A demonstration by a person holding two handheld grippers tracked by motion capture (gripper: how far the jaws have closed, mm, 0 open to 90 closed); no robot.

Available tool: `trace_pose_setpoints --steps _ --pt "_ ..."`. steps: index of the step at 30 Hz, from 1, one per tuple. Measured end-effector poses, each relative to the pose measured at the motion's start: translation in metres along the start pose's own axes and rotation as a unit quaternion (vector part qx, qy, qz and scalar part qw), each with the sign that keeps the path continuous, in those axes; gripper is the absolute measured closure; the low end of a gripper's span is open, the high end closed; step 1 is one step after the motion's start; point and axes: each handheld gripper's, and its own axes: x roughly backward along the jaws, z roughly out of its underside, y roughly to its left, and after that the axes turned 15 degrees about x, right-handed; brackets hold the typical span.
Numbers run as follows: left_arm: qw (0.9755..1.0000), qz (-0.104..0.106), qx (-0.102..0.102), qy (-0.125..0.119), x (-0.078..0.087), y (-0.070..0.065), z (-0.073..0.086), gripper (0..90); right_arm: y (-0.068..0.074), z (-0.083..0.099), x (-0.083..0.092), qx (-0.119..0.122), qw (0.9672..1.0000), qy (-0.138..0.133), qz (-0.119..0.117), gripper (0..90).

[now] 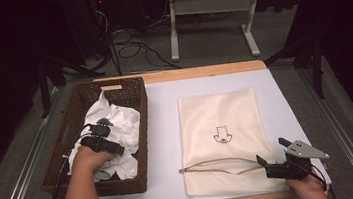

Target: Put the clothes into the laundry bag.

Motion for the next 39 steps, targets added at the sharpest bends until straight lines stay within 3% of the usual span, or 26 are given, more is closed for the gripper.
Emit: trace_pose_setpoints --steps 7,12,13,15,25,26,28,32,34,36,38,39 --pt "1.0 0.001 -0.005 -0.007 0.003 -0.002 0.002 15.2 0.0 0.0 0.003 -0.001 1.0 -0.007 0.002 0.2" --pt "0.9997 0.015 -0.008 -0.015 0.007 -0.003 0.004 26.7 -0.001 0.0 0.002 -0.003 1.0 -0.004 0.002 0.1" --pt "0.9996 0.02 -0.007 -0.019 0.009 -0.002 0.005 30.0 0.0 0.0 0.002 -0.004 1.0 -0.003 0.002 0.2" --pt "0.9995 0.011 -0.001 -0.031 0.011 0.002 0.005 48.6 0.0 0.0 0.001 -0.002 1.0 -0.003 0.001 0.2" --pt "0.9995 0.009 -0.005 -0.03 0.017 -0.001 0.004 66.4 -0.001 0.0 0.003 -0.006 1.0 -0.005 0.005 0.2" --pt "0.9995 0.014 -0.006 -0.028 0.018 -0.002 0.004 67.6 -0.001 0.0 0.003 -0.006 1.0 -0.005 0.005 0.2" --pt "0.9986 0.047 -0.011 -0.024 0.023 -0.006 0.004 68.3 -0.001 0.0 0.003 -0.004 1.0 -0.007 0.004 0.2" --pt "0.9941 0.095 -0.049 -0.016 0.035 -0.022 0.007 68.8 0.0 0.0 0.002 -0.004 1.0 -0.004 0.003 0.2" --pt "0.9938 0.093 -0.057 -0.024 0.039 -0.024 0.008 68.6 0.0 0.0 0.001 -0.008 1.0 -0.003 0.004 0.2" --pt "0.9947 0.073 -0.065 -0.03 0.041 -0.022 0.01 67.4 0.0 -0.001 0.001 -0.009 0.9999 -0.002 0.005 0.2" --pt "0.9951 0.036 -0.071 -0.059 0.044 -0.021 0.012 58.3 0.0 -0.001 0.002 -0.007 0.9999 -0.002 0.008 0.2" --pt "0.9946 0.027 -0.072 -0.07 0.045 -0.021 0.013 51.3 0.0 -0.001 0.002 -0.007 0.9999 0.0 0.01 0.2"
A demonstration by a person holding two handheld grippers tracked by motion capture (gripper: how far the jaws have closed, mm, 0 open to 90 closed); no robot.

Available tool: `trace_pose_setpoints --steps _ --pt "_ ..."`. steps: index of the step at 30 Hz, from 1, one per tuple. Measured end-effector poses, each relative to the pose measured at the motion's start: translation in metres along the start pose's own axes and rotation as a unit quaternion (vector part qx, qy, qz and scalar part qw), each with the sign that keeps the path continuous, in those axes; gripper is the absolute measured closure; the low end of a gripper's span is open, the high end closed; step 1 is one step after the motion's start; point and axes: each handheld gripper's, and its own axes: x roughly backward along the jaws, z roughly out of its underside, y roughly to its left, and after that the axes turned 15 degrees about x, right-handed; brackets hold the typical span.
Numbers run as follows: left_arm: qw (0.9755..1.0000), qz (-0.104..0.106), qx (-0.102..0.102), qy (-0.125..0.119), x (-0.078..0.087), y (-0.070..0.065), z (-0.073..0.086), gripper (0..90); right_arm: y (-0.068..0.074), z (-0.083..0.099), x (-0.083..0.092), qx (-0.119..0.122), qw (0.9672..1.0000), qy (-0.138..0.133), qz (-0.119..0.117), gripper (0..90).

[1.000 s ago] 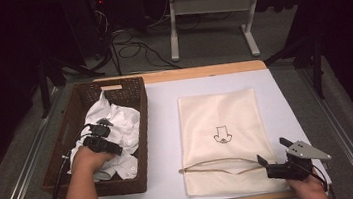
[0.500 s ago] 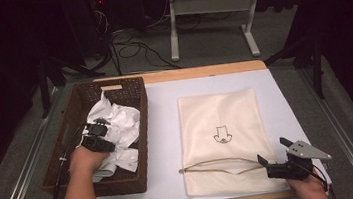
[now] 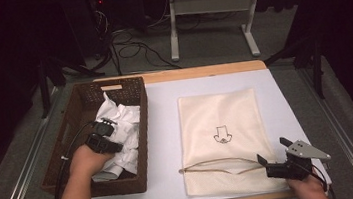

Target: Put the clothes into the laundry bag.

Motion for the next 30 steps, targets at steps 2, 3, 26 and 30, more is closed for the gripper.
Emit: trace_pose_setpoints --steps 2,3,26,30 --pt "0.9993 -0.026 -0.006 -0.025 0.003 0.0 0.002 36.6 -0.001 0.0 0.0 -0.003 1.0 0.003 0.004 0.2" --pt "0.9988 -0.034 -0.007 -0.034 0.004 0.0 0.003 29.0 -0.003 0.001 0.0 -0.004 1.0 0.005 0.006 0.1" --pt "0.9943 0.016 0.082 0.066 -0.025 0.02 0.005 53.8 -0.001 0.025 0.008 -0.027 0.9923 0.106 -0.058 65.3" --pt "0.9955 0.019 0.072 0.058 -0.023 0.017 0.006 62.8 0.01 0.016 0.004 -0.018 0.9924 0.102 -0.067 77.4"
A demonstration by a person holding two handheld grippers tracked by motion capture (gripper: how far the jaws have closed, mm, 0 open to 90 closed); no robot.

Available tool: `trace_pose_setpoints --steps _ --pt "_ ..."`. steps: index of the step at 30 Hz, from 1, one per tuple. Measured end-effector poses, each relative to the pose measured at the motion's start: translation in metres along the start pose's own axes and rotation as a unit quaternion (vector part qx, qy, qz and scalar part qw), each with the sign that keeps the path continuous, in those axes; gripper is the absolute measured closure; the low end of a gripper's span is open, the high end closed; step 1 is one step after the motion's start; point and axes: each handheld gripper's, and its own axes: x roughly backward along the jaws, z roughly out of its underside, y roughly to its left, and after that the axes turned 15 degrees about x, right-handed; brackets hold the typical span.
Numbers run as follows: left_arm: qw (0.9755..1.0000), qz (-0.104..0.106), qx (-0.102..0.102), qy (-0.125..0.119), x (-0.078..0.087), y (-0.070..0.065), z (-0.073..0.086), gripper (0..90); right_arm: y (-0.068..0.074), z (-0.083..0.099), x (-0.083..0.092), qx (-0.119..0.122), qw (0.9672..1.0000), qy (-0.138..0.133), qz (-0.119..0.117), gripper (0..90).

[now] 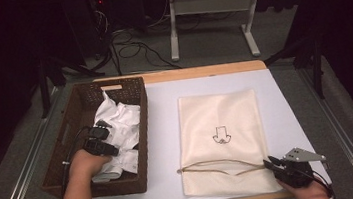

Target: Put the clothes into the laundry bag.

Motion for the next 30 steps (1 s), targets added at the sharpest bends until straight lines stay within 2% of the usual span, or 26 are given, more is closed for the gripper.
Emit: trace_pose_setpoints --steps 5,8,9,11,13,15,20,22,24,27,29,30 --pt "1.0 -0.002 -0.006 -0.004 0.001 -0.002 0.001 64.0 0.019 -0.013 -0.01 0.03 0.9994 -0.008 -0.016 79.4" --pt "1.0 -0.003 -0.006 -0.004 0.001 -0.002 0.001 63.7 0.032 -0.023 -0.019 0.035 0.9989 -0.01 -0.031 78.8" --pt "1.0 -0.004 -0.008 -0.004 0.001 -0.002 0.001 63.7 0.036 -0.026 -0.022 0.042 0.9984 -0.011 -0.035 76.9" --pt "0.9999 -0.005 -0.009 -0.005 0.001 -0.002 0.001 63.6 0.038 -0.031 -0.024 0.05 0.9979 -0.016 -0.038 63.8" --pt "0.9999 -0.007 -0.009 -0.007 0.002 -0.003 0.001 63.6 0.031 -0.035 -0.023 0.043 0.9983 -0.027 -0.027 51.9" --pt "0.9999 -0.007 -0.009 -0.01 0.002 -0.004 0.002 63.8 0.013 -0.04 -0.029 0.02 0.9994 -0.027 -0.011 46.2" --pt "0.9996 -0.008 -0.021 -0.016 0.004 -0.005 0.003 64.6 -0.032 -0.053 -0.053 -0.021 0.9992 -0.018 0.028 42.1" --pt "0.9996 -0.008 -0.021 -0.018 0.004 -0.005 0.003 65.1 -0.051 -0.058 -0.07 -0.046 0.9986 -0.004 0.027 39.2" --pt "0.9995 -0.009 -0.022 -0.021 0.005 -0.006 0.004 65.7 -0.063 -0.061 -0.085 -0.061 0.9978 0.007 0.027 38.8" --pt "0.9993 -0.011 -0.027 -0.022 0.005 -0.007 0.004 66.2 -0.07 -0.068 -0.101 -0.067 0.9969 0.021 0.036 42.2" --pt "0.9993 -0.013 -0.028 -0.023 0.005 -0.008 0.005 66.3 -0.071 -0.076 -0.11 -0.063 0.9975 0.02 0.024 48.9" --pt "0.9993 -0.014 -0.028 -0.023 0.006 -0.008 0.005 66.3 -0.069 -0.081 -0.113 -0.053 0.9977 0.029 0.03 56.8"
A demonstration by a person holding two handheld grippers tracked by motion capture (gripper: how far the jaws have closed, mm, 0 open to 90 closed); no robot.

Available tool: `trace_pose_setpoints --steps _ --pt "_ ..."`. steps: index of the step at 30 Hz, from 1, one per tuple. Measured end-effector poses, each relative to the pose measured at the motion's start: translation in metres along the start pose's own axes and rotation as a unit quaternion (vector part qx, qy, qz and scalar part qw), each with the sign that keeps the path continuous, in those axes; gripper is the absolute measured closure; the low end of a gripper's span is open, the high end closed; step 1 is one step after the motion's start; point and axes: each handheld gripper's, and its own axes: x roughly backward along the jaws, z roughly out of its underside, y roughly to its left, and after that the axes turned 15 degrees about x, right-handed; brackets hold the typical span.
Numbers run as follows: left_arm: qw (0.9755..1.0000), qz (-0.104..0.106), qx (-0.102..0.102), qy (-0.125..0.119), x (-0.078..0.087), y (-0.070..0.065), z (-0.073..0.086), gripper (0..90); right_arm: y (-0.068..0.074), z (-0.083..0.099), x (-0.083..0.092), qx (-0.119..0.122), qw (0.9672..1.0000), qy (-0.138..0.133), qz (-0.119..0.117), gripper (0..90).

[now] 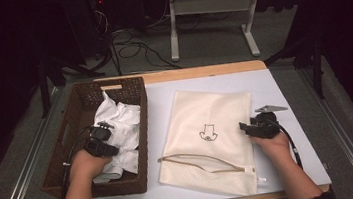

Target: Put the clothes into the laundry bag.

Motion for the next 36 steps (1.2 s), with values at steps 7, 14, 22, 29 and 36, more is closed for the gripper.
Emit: trace_pose_setpoints --steps 7,14,22,29,36 --pt "0.9999 0.001 -0.001 -0.016 0.004 0.0 0.0 66.7 -0.004 0.004 0.011 0.028 0.9995 0.009 0.013 88.1" --pt "0.9974 -0.002 0.013 -0.071 0.016 0.003 0.0 70.4 -0.031 0.043 0.051 0.016 0.9986 0.021 0.045 81.0" --pt "0.9782 0.001 0.012 -0.207 0.043 0.003 0.009 72.4 -0.014 0.065 0.095 0.015 0.9956 -0.069 0.062 57.0" --pt "0.9394 0.007 0.008 -0.343 0.066 0.003 0.026 72.4 0.01 0.071 0.124 0.036 0.9909 -0.116 0.058 55.4" --pt "0.8882 0.024 0.011 -0.459 0.084 0.005 0.044 72.4 0.026 0.073 0.129 0.053 0.9897 -0.128 0.036 54.0"
